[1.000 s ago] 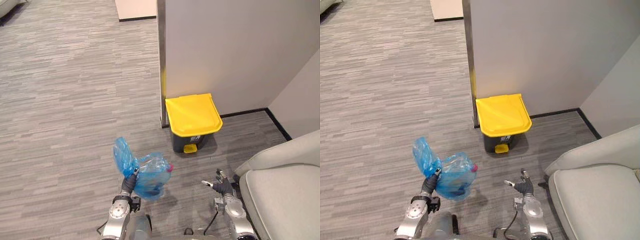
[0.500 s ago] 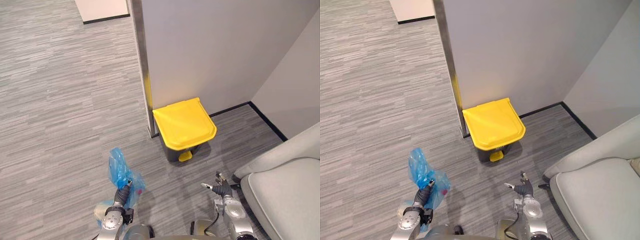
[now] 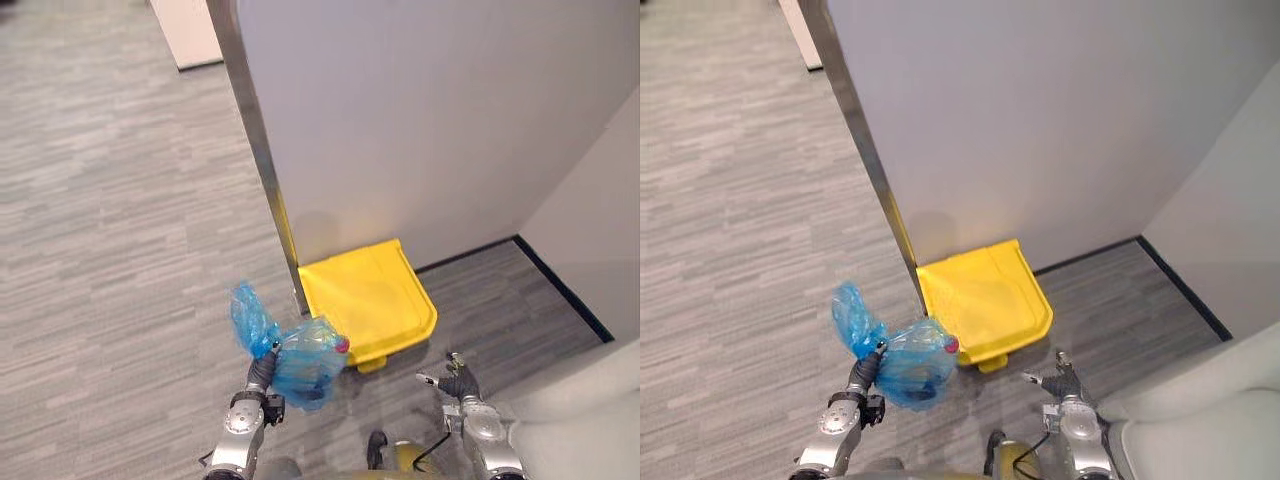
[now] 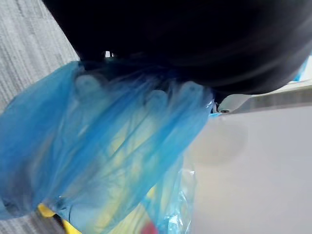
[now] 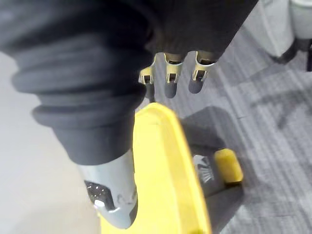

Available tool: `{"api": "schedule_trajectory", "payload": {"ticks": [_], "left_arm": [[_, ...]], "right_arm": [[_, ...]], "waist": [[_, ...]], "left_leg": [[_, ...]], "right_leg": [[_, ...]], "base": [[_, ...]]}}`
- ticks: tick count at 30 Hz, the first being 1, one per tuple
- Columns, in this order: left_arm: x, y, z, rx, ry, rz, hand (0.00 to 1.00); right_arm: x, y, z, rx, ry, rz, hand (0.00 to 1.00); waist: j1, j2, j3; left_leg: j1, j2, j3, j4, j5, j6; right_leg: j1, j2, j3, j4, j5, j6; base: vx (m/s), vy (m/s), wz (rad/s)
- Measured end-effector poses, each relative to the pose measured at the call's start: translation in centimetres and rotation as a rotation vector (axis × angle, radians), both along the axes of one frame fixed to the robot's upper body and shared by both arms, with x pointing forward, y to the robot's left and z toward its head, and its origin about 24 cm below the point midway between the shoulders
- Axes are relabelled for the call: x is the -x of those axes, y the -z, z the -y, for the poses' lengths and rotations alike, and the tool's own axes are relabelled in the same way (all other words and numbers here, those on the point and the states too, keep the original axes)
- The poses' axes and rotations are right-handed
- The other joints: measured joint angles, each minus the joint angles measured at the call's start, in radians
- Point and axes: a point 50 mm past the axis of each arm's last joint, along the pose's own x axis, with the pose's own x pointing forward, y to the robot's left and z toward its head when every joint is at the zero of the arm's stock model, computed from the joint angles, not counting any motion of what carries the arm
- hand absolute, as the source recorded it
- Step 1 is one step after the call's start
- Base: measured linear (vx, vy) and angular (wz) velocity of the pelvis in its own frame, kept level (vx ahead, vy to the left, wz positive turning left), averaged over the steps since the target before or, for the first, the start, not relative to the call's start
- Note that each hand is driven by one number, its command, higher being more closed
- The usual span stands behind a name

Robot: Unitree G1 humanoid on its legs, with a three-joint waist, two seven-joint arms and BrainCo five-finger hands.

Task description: Gather rubbish on tea table into small bin, then transfer packed bag to large trash can.

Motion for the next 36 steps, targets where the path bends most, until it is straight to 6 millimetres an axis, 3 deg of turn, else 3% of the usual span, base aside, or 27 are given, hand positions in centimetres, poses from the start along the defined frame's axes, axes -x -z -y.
{"api": "schedule_trajectory", "payload": {"ticks": [3, 4, 5, 8, 14, 23, 36], "left_arm": [[0.1, 0.0, -0.1, -0.003, -0.003, -0.002, 1.0], [0.3, 0.1, -0.1, -0.001, -0.001, -0.007, 1.0], [0.3, 0.2, -0.2, -0.007, 0.0, -0.012, 1.0], [0.9, 0.6, -1.1, -0.037, 0.0, -0.035, 1.0], [2.1, 1.2, -3.0, -0.087, -0.013, -0.081, 1.0], [3.3, 2.1, -3.3, -0.094, -0.021, -0.136, 1.0], [4.0, 2.5, -4.4, -0.104, -0.074, -0.162, 1.0]], "right_arm": [[-0.1, 0.0, -0.5, -0.023, 0.01, 0.006, 0.0], [-0.1, 0.0, -0.4, -0.028, 0.019, 0.007, 0.0], [0.0, 0.2, -0.4, -0.034, 0.031, -0.001, 0.0], [0.5, 0.7, -0.2, -0.042, 0.056, -0.027, 0.0], [1.5, 1.7, -0.1, -0.05, 0.07, -0.084, 0.0], [1.6, 1.7, 1.6, -0.017, 0.106, -0.103, 0.0], [1.7, 1.7, 2.0, -0.009, 0.114, -0.105, 0.0]], "waist": [[0.006, 0.002, 0.001], [0.007, 0.018, -0.005], [0.002, 0.018, -0.008], [0.006, -0.016, -0.012], [0.003, -0.015, -0.012], [-0.002, -0.014, -0.014], [-0.001, -0.037, -0.032]], "left_leg": [[-0.039, -0.005, 0.027, -0.183, -0.024, 0.011], [-0.041, -0.024, 0.015, -0.365, 0.036, 0.003], [-0.026, -0.034, 0.008, -0.417, 0.048, 0.004], [0.009, -0.075, 0.024, -0.503, 0.06, 0.021], [0.088, -0.119, 0.062, -0.643, 0.112, 0.034], [0.133, -0.118, 0.088, -0.73, 0.135, 0.031], [0.137, -0.127, 0.099, -0.731, 0.139, 0.037]], "right_leg": [[0.016, -0.005, 0.006, -0.008, 0.001, 0.002], [0.026, 0.001, 0.011, -0.008, -0.004, 0.025], [0.03, 0.012, 0.028, -0.014, -0.013, 0.049], [0.034, -0.017, 0.069, -0.067, 0.009, 0.083], [0.05, -0.037, 0.105, -0.117, 0.031, 0.093], [0.035, -0.018, 0.162, -0.14, 0.06, 0.085], [0.035, -0.023, 0.197, -0.184, 0.097, 0.094]], "base": [[0.13, 0.101, -0.1], [0.11, 0.167, -0.11], [0.12, 0.158, -0.08], [0.09, 0.134, -0.11], [0.02, 0.047, -0.16], [0.01, -0.014, -0.2], [-0.04, 0.011, -0.06]]}}
